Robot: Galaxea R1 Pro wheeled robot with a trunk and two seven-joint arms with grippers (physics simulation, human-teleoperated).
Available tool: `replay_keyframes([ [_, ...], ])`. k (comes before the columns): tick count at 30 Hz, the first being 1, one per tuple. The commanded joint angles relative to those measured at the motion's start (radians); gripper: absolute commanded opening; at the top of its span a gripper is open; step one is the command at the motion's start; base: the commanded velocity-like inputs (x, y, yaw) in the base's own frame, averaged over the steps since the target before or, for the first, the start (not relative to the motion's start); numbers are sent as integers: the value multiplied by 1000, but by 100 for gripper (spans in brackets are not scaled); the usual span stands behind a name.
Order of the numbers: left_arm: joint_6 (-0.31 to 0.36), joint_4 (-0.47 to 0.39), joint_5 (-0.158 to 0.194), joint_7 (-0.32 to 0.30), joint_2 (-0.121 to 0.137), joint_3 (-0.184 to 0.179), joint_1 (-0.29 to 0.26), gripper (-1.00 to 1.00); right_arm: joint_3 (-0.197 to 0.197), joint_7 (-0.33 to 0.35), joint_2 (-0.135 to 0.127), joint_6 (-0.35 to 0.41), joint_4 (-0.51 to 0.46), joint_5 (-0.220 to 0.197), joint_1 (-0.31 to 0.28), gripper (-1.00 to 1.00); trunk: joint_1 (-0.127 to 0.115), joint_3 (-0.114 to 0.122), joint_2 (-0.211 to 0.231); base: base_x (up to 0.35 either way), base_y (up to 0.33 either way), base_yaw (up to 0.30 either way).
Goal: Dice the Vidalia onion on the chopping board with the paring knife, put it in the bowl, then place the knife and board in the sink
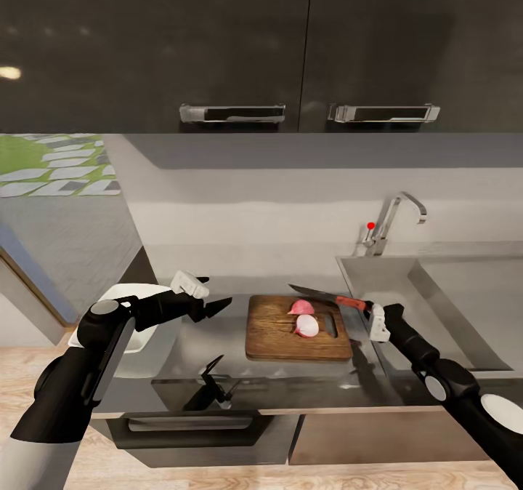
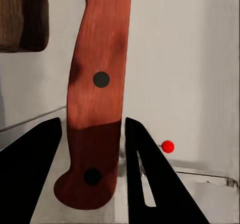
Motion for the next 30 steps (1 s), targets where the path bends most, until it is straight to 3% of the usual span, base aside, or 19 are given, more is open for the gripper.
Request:
replay_keyframes([
  [1, 8, -1, 4, 0, 1, -1, -1, 100, 2, -7, -1, 0, -2, 10, -1, -100, 1, -2, -2, 0, 0, 0],
  [30, 8, -1, 4, 0, 1, -1, -1, 100, 4, -3, -3, -1, -13, 10, 23, -100, 1, -2, -2, 0, 0, 0],
])
